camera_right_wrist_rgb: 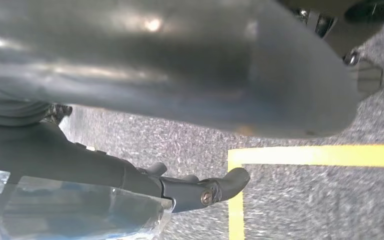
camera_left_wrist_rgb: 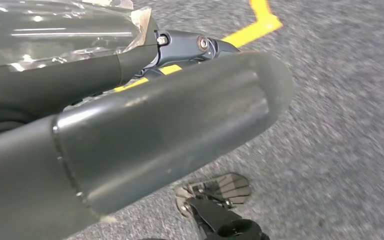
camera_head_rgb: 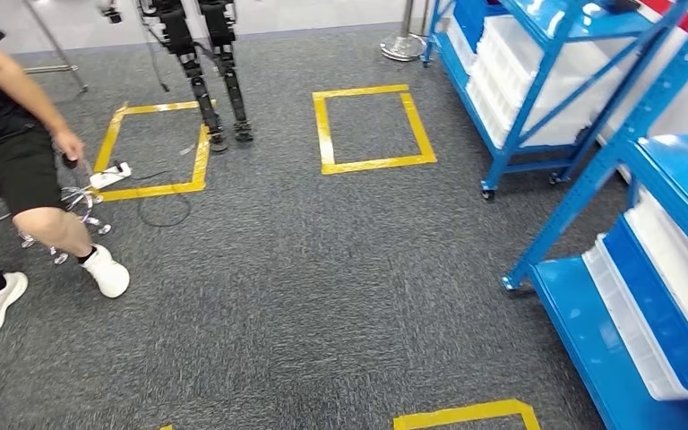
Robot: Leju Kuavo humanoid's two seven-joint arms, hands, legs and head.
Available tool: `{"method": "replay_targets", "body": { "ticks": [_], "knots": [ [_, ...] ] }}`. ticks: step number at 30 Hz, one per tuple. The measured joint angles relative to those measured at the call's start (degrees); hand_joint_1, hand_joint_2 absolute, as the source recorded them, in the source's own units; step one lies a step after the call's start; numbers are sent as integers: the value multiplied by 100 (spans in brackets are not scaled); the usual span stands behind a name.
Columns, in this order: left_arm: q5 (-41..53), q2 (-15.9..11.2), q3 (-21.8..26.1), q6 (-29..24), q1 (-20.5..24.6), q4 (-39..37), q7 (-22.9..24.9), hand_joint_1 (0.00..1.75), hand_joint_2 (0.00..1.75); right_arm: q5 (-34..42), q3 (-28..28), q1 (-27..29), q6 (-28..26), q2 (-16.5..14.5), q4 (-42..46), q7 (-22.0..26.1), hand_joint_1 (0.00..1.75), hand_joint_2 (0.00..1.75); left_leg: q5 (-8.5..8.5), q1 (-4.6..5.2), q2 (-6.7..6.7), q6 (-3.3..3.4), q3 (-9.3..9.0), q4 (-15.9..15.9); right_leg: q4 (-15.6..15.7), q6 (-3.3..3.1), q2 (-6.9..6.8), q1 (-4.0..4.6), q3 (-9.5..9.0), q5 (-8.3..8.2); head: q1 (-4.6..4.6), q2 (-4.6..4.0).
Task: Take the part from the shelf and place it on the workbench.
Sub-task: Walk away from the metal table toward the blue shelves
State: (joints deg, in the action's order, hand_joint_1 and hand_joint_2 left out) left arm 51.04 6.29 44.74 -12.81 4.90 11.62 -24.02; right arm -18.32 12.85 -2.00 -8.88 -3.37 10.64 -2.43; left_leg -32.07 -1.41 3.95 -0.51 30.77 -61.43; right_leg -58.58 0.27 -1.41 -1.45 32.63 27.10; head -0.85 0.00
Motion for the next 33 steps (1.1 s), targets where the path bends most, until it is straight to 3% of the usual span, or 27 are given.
{"method": "replay_targets", "body": {
  "ticks": [1, 3, 4, 5, 7, 9, 11, 13, 15, 17, 19, 20, 21, 22, 24, 26, 27, 28, 30, 32, 33],
  "knots": [
    [1, -1, 0, -2, -11, -1, 1, 0, 0, -5, 0, 0, 3, -2, 0, 5, 0, 0, -191, -9, -192, -2, 139, -320, 2, -42, 66, -6, -9, -10, 13, 0],
    [2, 1, 1, -8, -45, -3, 7, 0, 0, -18, 0, -1, 12, -10, 0, 11, 0, 0, -532, -7, -371, 22, 500, -1064, 0, -94, 220, 46, -1, -19, 27, 0],
    [-1, 1, 2, -14, -59, -3, 11, 0, 0, -29, 0, 4, 19, -14, 0, 13, 0, 0, -567, -7, -393, 35, 625, -1282, -2, -95, 306, 66, -3, -19, 28, 0],
    [-5, 1, 3, -21, -69, -3, 15, 0, 0, -40, 0, 9, 26, -15, 0, 14, 0, 0, -484, -7, -405, 52, 659, -1295, -4, -95, 390, 81, -10, -19, 29, 0],
    [-13, 1, 6, -38, -78, -3, 17, 0, 0, -60, 0, 14, 48, -15, 0, 14, 0, 0, -60, -9, -491, 94, 444, -731, -8, -92, 562, 92, -37, -18, 29, 0],
    [-20, 0, 10, -47, -84, -3, 18, 0, 0, -70, 0, 0, 62, -16, 0, 14, 0, 0, 247, -8, -726, 127, 163, -58, -22, -72, 711, 113, -38, -17, 26, 0],
    [-24, 0, 14, -52, -85, -3, 19, 0, 0, -75, 0, -7, 64, -18, 0, 14, 0, 0, 286, 24, -820, 153, 77, 164, -23, -18, 825, 115, 7, -34, 23, 0],
    [-26, 7, 18, -62, -75, -3, 20, 0, 0, -82, 0, 8, 66, -16, -1, 14, 0, 0, 330, 52, -679, 218, 56, 226, -21, 57, 892, 96, 72, -55, 21, 0],
    [-28, 15, 22, -79, -73, -3, 19, 0, 0, -91, 0, 13, 67, -9, -2, 20, 0, 0, 389, 49, -531, 309, 22, 322, -226, 80, 673, 107, 214, 52, 3, 0],
    [-30, 14, 28, -99, -88, -3, 19, 0, 0, -94, 0, 3, 70, -5, -2, 31, 0, 0, 410, 60, -365, 360, 14, 365, -833, 48, 354, 105, 536, 339, -23, 0],
    [-31, 11, 36, -112, -95, -3, 19, 0, 0, -93, 0, 2, 73, -6, -2, 39, 0, 0, 406, 77, -188, 368, 27, 364, -1449, 66, 243, 75, 842, 555, -34, 0],
    [-30, 11, 38, -118, -95, -3, 19, 0, 0, -92, 0, 9, 74, -5, -2, 41, 0, 0, 402, 81, -107, 364, 31, 363, -1516, 104, 217, 60, 861, 552, -36, 0],
    [-27, 13, 39, -124, -93, -3, 18, 0, 0, -92, 0, 18, 74, -5, -2, 42, 0, 0, 396, 80, -35, 355, 28, 362, -1355, 155, 182, 42, 761, 468, -37, 0],
    [-23, 16, 39, -132, -93, -3, 16, 0, 0, -92, 0, 24, 75, -3, -2, 43, 0, 0, 388, 78, 33, 341, 19, 361, -1001, 205, 110, 24, 555, 337, -38, 0],
    [-14, 20, 40, -150, -94, -3, 9, 0, 0, -92, 0, 11, 75, -2, -2, 46, 0, 0, 353, 96, 160, 282, -17, 355, -249, 238, -166, 25, 136, 100, -36, -1],
    [-11, 17, 43, -162, -86, -2, 1, 0, 0, -93, 0, -10, 77, -7, -2, 49, 0, 0, 312, 116, 271, 202, -61, 353, 44, 185, -298, 68, -8, 11, -14, -1],
    [-10, 19, 44, -165, -71, -2, -2, 0, 0, -94, 0, -13, 77, -6, -2, 49, 0, 0, 297, 109, 332, 162, -91, 363, 51, 151, -237, 100, 3, 1, -5, -1],
    [-10, 22, 44, -166, -54, -1, -2, 0, 0, -94, 0, -10, 77, -2, -2, 49, 0, 0, 281, 89, 364, 120, -119, 363, 62, 105, -158, 73, -7, -7, 2, 0],
    [-8, 28, 45, -167, -25, 0, -3, 0, 0, -93, 0, -6, 77, 8, -2, 49, 0, 0, 133, 41, 155, 47, -101, 197, 89, 18, -16, 21, -41, -28, 26, 0],
    [-5, 29, 46, -167, -35, -2, -3, 0, 0, -92, 0, -12, 77, 5, -2, 49, 0, 0, -227, 16, -222, 21, 148, -398, 98, -67, 119, 3, -58, -50, 59, 0],
    [-5, 30, 47, -166, -51, -3, -3, 0, 0, -92, 0, -16, 77, 2, -2, 49, 0, 0, -413, 14, -322, 21, 334, -785, 95, -97, 198, 19, -56, -56, 64, 0]
  ]
}}
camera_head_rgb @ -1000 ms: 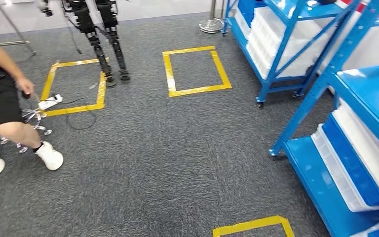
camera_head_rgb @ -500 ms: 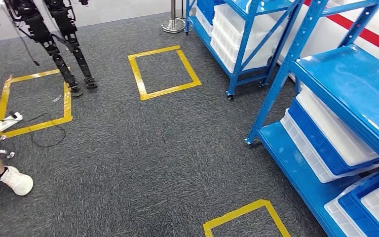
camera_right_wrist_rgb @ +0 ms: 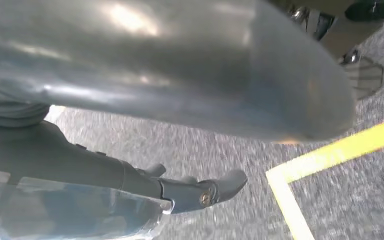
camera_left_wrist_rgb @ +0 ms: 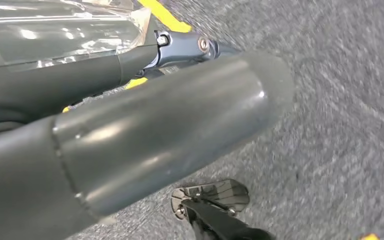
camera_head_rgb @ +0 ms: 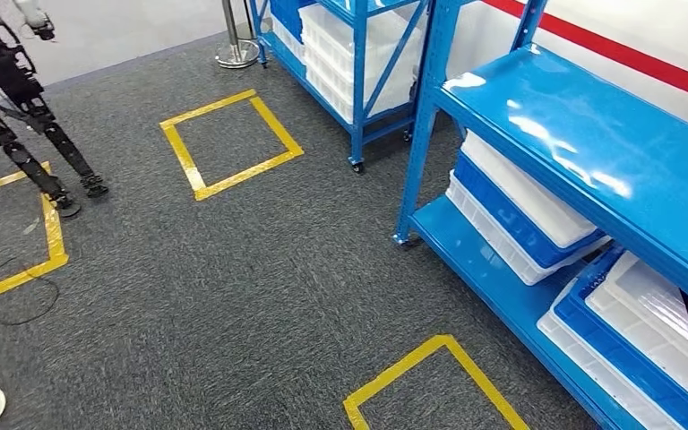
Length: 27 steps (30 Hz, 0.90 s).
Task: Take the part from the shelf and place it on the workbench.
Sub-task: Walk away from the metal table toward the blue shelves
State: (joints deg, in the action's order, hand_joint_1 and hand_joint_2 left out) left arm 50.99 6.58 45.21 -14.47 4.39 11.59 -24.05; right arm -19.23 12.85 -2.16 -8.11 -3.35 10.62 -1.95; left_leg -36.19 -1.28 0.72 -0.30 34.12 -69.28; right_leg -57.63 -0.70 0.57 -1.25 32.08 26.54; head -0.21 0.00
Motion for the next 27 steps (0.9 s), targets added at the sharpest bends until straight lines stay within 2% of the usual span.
{"method": "replay_targets", "body": {
  "ticks": [1, 2, 3, 4, 5, 7, 8, 9, 11, 12, 14, 15, 16, 17, 18, 19, 20, 22, 23, 24, 25, 26, 27],
  "knots": [
    [1, 0, 1, 1, -17, -1, 1, 0, 0, 0, 0, 0, 0, -2, 0, 0, 0, 0, -120, -1, -50, -2, 162, -322, -1, -14, 80, 17, 0, -2, -1, 0],
    [1, 0, 1, 1, -30, -1, 2, 0, 0, 0, 0, 3, 0, -3, 0, 0, 0, 0, -156, -3, -70, -5, 276, -522, -3, -14, 157, 28, -3, -2, -2, 0],
    [1, -1, 1, 1, -34, -1, 3, 0, 0, 0, 0, 8, 0, -2, 0, 0, 0, 0, -81, -7, -80, -7, 309, -533, -8, -13, 230, 34, -9, -1, -1, 0],
    [1, -1, 1, 1, -34, -1, 3, 0, 0, 0, 0, 13, 0, 0, 0, 0, 0, 0, 77, -15, -90, -9, 265, -378, -16, -12, 299, 35, -15, -1, -2, 0],
    [3, -1, 1, 1, -32, -1, 4, 0, 0, 0, 0, 15, 0, 2, 0, 0, 0, 0, 298, -30, -127, -9, 155, -78, -26, -10, 376, 35, -22, 1, -1, 0],
    [13, -2, 1, 8, -24, -1, 13, 0, 0, 0, 0, 9, 0, 3, 0, 0, 0, 0, 666, -73, -388, -4, -107, 623, -61, 19, 537, 54, 1, 12, -7, 0],
    [20, -2, 0, 14, -21, -1, 24, 0, 0, 0, 0, 1, 0, 3, 0, 0, 0, 0, 756, -79, -494, 1, -191, 859, -77, 50, 609, 57, 26, 12, -11, 0],
    [28, -1, -1, 20, -19, -1, 35, 0, 0, 0, 0, -2, -1, 3, 0, 0, 0, 0, 767, -67, -557, 16, -226, 964, -82, 90, 672, 61, 70, 8, -14, 0],
    [47, 5, -1, 32, -9, -1, 54, 0, 0, 0, 0, 13, -2, 8, -1, 0, 0, 0, 781, -27, -435, 93, -247, 1017, -71, 181, 782, 49, 134, -14, -16, 0],
    [56, 10, -1, 38, 1, -1, 58, 0, 0, -1, 0, 25, -2, 11, -1, 0, 0, 0, 804, -21, -364, 149, -265, 1055, -98, 208, 737, 46, 167, -6, -15, 0],
    [68, 19, -1, 49, 11, -1, 63, 0, 0, -9, 1, 28, -1, 14, -2, -4, 0, 0, 860, -33, -217, 245, -290, 1137, -405, 201, 428, 61, 321, 160, -41, 0],
    [70, 17, 0, 51, 9, -1, 67, 0, 0, -15, 1, 22, -1, 13, -2, -7, 0, 0, 872, -26, -136, 269, -293, 1152, -719, 175, 234, 54, 485, 321, -56, 0],
    [70, 15, 1, 54, 2, -1, 70, 0, 0, -21, 1, 14, 0, 11, -2, -10, 0, 0, 874, -19, -45, 283, -287, 1157, -1095, 159, 113, 51, 683, 498, -70, 0],
    [70, 13, 1, 55, -2, -1, 75, 0, 0, -25, 0, 11, 0, 10, -2, -11, 0, 0, 873, -13, 53, 285, -280, 1156, -1437, 167, 56, 34, 858, 631, -78, 0],
    [73, 13, 1, 57, -5, -1, 79, 0, 0, -27, 0, 13, 0, 11, -2, -11, 0, 0, 870, -10, 145, 282, -274, 1154, -1638, 197, 26, 17, 953, 690, -77, 0],
    [81, 14, 1, 61, -6, -1, 83, 0, 0, -30, 0, 19, 0, 15, -2, -11, 0, 0, 865, -11, 229, 273, -271, 1152, -1629, 248, 1, -3, 936, 662, -78, 0],
    [93, 15, 1, 65, -5, -1, 87, 0, 0, -32, 1, 26, 0, 20, -2, -11, 0, 0, 857, -18, 306, 257, -274, 1150, -1390, 310, -42, -24, 795, 557, -79, 0],
    [116, 15, 0, 68, -5, 1, 96, 0, 0, -37, 1, 27, 2, 28, -2, -11, 0, 0, 829, -20, 439, 197, -303, 1141, -586, 405, -297, -58, 332, 294, -84, 0],
    [122, 14, 0, 68, -7, 2, 100, 0, 0, -40, 1, 16, 3, 26, -2, -9, 0, 0, 802, -8, 503, 147, -330, 1134, -279, 399, -412, -51, 151, 191, -80, 0],
    [123, 10, -1, 68, -6, 3, 104, 0, 0, -43, 0, 7, 5, 22, -2, -7, 0, 0, 778, 6, 562, 98, -360, 1134, -112, 366, -492, -36, 58, 137, -64, 0],
    [123, 8, -1, 68, 2, 4, 110, 0, 0, -45, 1, 3, 10, 19, -2, -4, 0, 0, 759, 13, 622, 55, -395, 1143, -79, 317, -489, -10, 51, 119, -48, 0],
    [123, 7, -1, 68, 17, 4, 117, 0, 0, -46, 1, 4, 20, 20, -2, -1, 0, 0, 739, 4, 689, 8, -437, 1155, -76, 260, -420, 10, 54, 104, -30, 0],
    [123, 8, -1, 66, 37, 5, 125, 0, 0, -46, 2, 12, 32, 27, -2, 2, 0, 0, 716, -23, 684, -30, -463, 1149, -69, 216, -356, -9, 45, 102, -16, 0]
  ]
}}
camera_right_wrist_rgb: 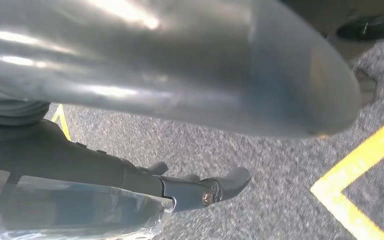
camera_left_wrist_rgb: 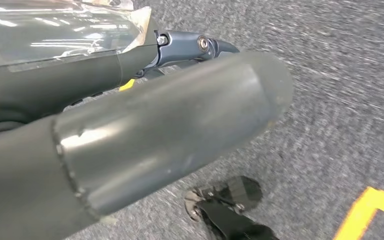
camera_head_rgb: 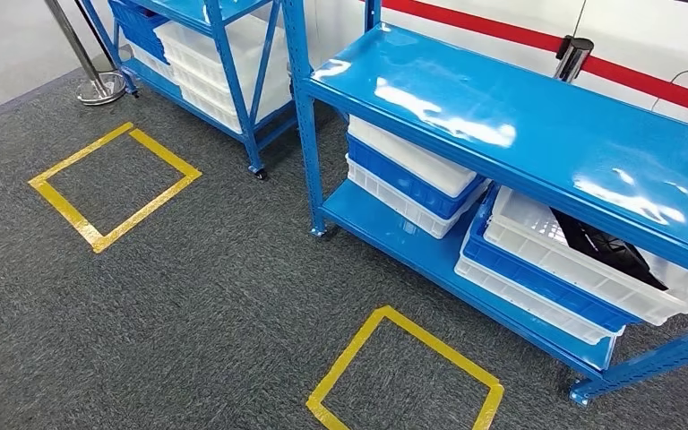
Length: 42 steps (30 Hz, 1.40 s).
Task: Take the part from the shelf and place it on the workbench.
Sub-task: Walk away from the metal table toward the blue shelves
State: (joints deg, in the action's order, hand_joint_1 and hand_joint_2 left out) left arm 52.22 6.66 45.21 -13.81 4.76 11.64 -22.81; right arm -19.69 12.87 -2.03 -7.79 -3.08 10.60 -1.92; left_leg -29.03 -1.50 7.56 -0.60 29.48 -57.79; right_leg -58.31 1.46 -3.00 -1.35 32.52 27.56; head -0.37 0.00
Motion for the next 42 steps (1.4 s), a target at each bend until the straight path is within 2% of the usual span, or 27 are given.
{"method": "replay_targets", "body": {
  "ticks": [2, 4, 5, 6, 7, 8, 9, 11, 13, 15, 17, 19, 21, 22, 23, 24, 26, 28, 30, 32, 34, 36, 37, 38, 39, 41, 42],
  "knots": [
    [4, 3, 0, -11, 24, 1, 17, 0, 0, 0, 1, 4, 31, 14, 0, 8, 0, 0, -212, -42, -257, -51, 69, -252, 18, -97, 133, -31, -38, -19, 10, 0],
    [11, 4, -1, -31, 9, -1, 36, 0, 0, -2, 1, -3, 57, 17, 0, 14, 0, 0, -609, -51, -617, -49, 381, -945, 20, -166, 272, -11, -48, -37, 22, 0],
    [14, 4, -1, -43, -5, -1, 49, 0, 0, -4, 1, -5, 66, 15, 0, 15, 0, 0, -767, -48, -702, -38, 575, -1332, 18, -186, 355, 15, -46, -40, 25, 0],
    [16, 4, -1, -54, -15, -1, 64, 0, 0, -8, 1, -5, 71, 14, 0, 15, 0, 0, -823, -43, -738, -22, 724, -1592, 17, -193, 446, 39, -48, -42, 25, 0],
    [17, 4, -1, -64, -21, -1, 78, 0, 0, -11, 1, -1, 73, 15, 0, 15, 0, 0, -763, -37, -756, 1, 793, -1661, 16, -198, 536, 57, -54, -43, 25, 0],
    [22, 4, -1, -72, -21, -1, 87, 0, 0, -14, 1, 3, 73, 16, 0, 15, 0, 0, -591, -29, -779, 33, 759, -1503, 16, -198, 626, 71, -65, -43, 25, 0],
    [28, 4, -1, -77, -20, -1, 91, 0, 0, -16, 1, 5, 73, 16, 0, 15, 0, 0, -350, -19, -842, 75, 635, -1160, 15, -197, 715, 80, -78, -43, 25, 0],
    [51, -6, -1, -85, -18, -2, 98, 0, 0, -19, 1, 1, 74, 3, 0, 15, 0, 0, 15, -5, -1155, 167, 351, -430, 10, -187, 875, 96, -75, -46, 16, 0],
    [69, -16, -2, -95, -12, -1, 110, 0, 0, -20, 1, -4, 76, -15, 0, 15, 0, 0, 103, 31, -1318, 212, 239, -130, 8, -143, 1004, 78, -21, -61, 13, 0],
    [80, -9, -3, -110, 5, 1, 126, 0, 0, -21, 1, 4, 76, -17, 0, 15, 0, 0, 145, 55, -1164, 239, 209, -54, 8, -74, 1090, 59, 38, -83, 17, 0],
    [97, 4, -3, -132, 19, 2, 140, 0, 0, -22, 3, 9, 75, -14, 0, 16, 0, 0, 211, 41, -1005, 295, 143, 85, -160, -44, 877, 77, 148, 7, -2, 0],
    [114, 11, -3, -152, 20, 3, 156, 0, 0, -25, 5, -7, 75, -10, 0, 18, 0, 0, 242, 43, -823, 329, 107, 163, -723, -63, 533, 79, 441, 298, -37, 0],
    [124, 13, -3, -166, 17, 2, 170, 0, 0, -32, 5, -19, 75, -6, 0, 20, 0, 0, 238, 49, -626, 331, 114, 164, -1365, -39, 401, 49, 766, 554, -54, 0],
    [126, 14, -3, -171, 17, 2, 174, 0, 0, -34, 5, -13, 75, -3, 0, 21, 0, 0, 233, 45, -535, 323, 115, 162, -1483, 6, 374, 29, 818, 574, -53, 0],
    [127, 18, -3, -175, 18, 1, 175, 0, 0, -38, 5, -4, 75, 0, 0, 22, 0, 0, 225, 36, -455, 309, 113, 158, -1369, 71, 340, 5, 745, 506, -55, 0],
    [127, 22, -3, -178, 18, 1, 176, 0, 0, -41, 5, 4, 75, 5, 0, 22, 0, 0, 213, 24, -380, 286, 104, 153, -1054, 142, 272, -21, 562, 377, -56, 0],
    [128, 26, -2, -187, 17, 2, 177, 0, 0, -51, 7, 0, 75, 11, 0, 22, 0, 0, 167, 27, -244, 203, 73, 121, -273, 226, -21, -42, 110, 110, -65, 0],
    [132, 24, -1, -196, 19, 3, 179, 0, 0, -61, 8, -20, 75, 7, 0, 22, 0, 0, 117, 55, -120, 112, 33, 92, 67, 165, -179, -17, -82, -14, -48, 0],
    [138, 23, -2, -202, 43, 3, 180, 0, 0, -67, 9, -19, 75, 8, 0, 22, 0, 0, 84, 38, -13, 43, -9, 88, 65, 60, -53, -12, -56, -39, -21, 0],
    [143, 23, -2, -203, 70, 3, 180, 0, 0, -71, 11, -10, 75, 13, 0, 21, 0, 0, -63, -15, -210, -25, 17, -60, 71, -30, 75, -49, -56, -56, -9, 0],
    [154, 23, -3, -203, 63, 2, 181, 0, 0, -72, 12, -14, 75, 5, 0, 20, 0, 0, -438, -38, -583, -49, 260, -643, 78, -118, 200, -53, -60, -80, 3, 0],
    [161, 22, -3, -203, 32, 1, 185, 0, 0, -72, 12, -18, 75, -6, 0, 20, 0, 0, -778, -35, -735, -26, 628, -1412, 75, -162, 356, -13, -45, -88, 6, 0],
    [161, 21, -3, -203, 21, 1, 187, 0, 0, -72, 12, -14, 75, -9, 0, 20, 0, 0, -800, -34, -752, -12, 739, -1610, 73, -168, 441, 3, -44, -91, 6, 0],
    [161, 20, -3, -203, 16, 1, 188, 0, 0, -72, 13, -8, 75, -9, 0, 20, 0, 0, -699, -34, -765, 9, 749, -1585, 71, -168, 529, 14, -51, -91, 6, 0],
    [161, 20, -3, -204, 15, 1, 189, 0, 0, -72, 13, -2, 75, -10, 0, 20, 0, 0, -511, -34, -788, 35, 662, -1359, 69, -167, 611, 19, -62, -92, 6, 0],
    [161, 17, -2, -205, 14, 1, 190, 0, 0, -75, 14, 2, 75, -16, 0, 25, 0, 0, -95, -30, -1008, 108, 334, -593, 62, -157, 764, 35, -78, -95, 5, 0],
    [161, 15, -2, -207, 14, 1, 191, 0, 0, -80, 14, -4, 71, -20, 0, 44, 0, 0, 9, -26, -1115, 132, 222, -299, 57, -145, 822, 44, -70, -98, 4, -1]
  ]
}}
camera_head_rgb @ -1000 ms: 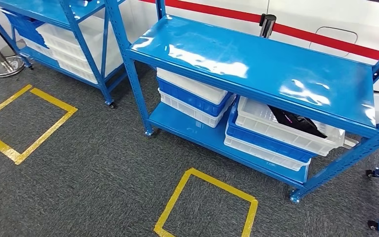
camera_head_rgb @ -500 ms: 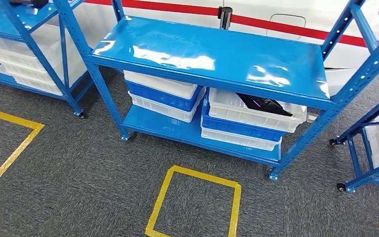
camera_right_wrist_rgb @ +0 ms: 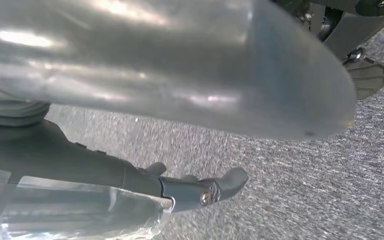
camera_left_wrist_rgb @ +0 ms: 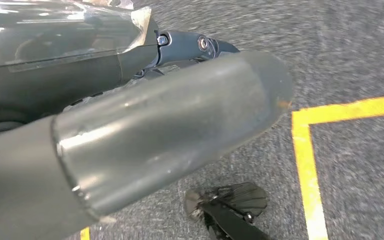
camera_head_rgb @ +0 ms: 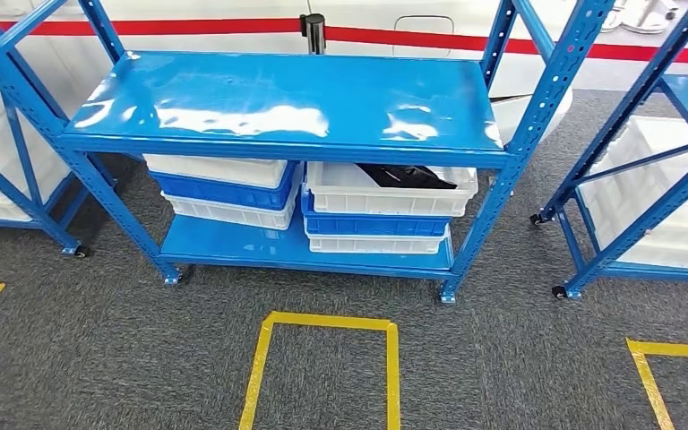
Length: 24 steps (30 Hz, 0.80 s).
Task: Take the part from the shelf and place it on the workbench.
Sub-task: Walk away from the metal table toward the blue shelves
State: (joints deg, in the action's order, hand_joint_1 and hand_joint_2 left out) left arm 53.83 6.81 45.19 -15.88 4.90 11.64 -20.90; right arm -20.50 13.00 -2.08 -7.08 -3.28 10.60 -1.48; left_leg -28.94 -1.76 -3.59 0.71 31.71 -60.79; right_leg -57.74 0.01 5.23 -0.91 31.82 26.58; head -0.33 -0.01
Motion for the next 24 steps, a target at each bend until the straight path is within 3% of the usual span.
{"method": "replay_targets", "body": {
  "ticks": [2, 3, 7, 8, 12, 17, 20, 24],
  "knots": [
    [-5, -4, 1, -4, 4, 1, 0, 0, 0, -28, 0, -1, -29, -7, 0, 62, 0, 0, 31, 32, -103, 33, -70, 251, 6, 60, 96, 4, 37, -14, -2, 0],
    [-12, -3, 1, -7, 8, 1, -1, 0, 0, -50, 0, 4, -62, -6, 0, 90, 0, 0, 38, 50, -56, 36, -70, 288, 29, 99, 133, -7, 55, -27, 0, 0],
    [-33, -3, 8, 3, 14, 1, 6, 0, 175, -134, -1, 26, -222, -3, 0, 112, 0, 0, 132, 98, -22, -43, -96, 421, 118, 79, 131, 32, 20, -61, -21, 1],
    [-37, -3, 13, 14, 14, 1, 10, 0, 175, -146, -1, 31, -250, -2, 0, 113, 0, 0, 133, 119, -18, -19, -93, 418, 126, 101, 127, 20, 21, -83, -20, 1],
    [-45, -1, 57, 65, 8, 1, -35, 0, 175, -162, -1, 32, -330, 2, 0, 113, 0, 175, 143, 161, -24, 30, -96, 411, 150, 127, 112, -10, 9, -86, -22, 0],
    [-231, -10, -55, 117, -46, 19, 1, 0, 175, -74, -12, 65, -232, 10, 13, 123, 0, 175, 134, 175, -25, 56, -94, 409, 159, 152, 108, -23, 4, -85, -20, 1],
    [-610, -42, -330, 213, -154, 72, 153, 0, 175, 84, -43, 138, -145, 25, 57, 132, 0, 175, 125, 174, -25, 68, -95, 408, 162, 193, 107, -23, 4, -76, -18, 1],
    [-1174, -95, -758, 369, -297, 168, 379, 0, 175, 312, -133, 235, -49, 63, 154, 137, 0, 175, 120, 159, -27, 66, -97, 408, 162, 195, 102, -22, 9, -74, -18, 1]
  ]
}}
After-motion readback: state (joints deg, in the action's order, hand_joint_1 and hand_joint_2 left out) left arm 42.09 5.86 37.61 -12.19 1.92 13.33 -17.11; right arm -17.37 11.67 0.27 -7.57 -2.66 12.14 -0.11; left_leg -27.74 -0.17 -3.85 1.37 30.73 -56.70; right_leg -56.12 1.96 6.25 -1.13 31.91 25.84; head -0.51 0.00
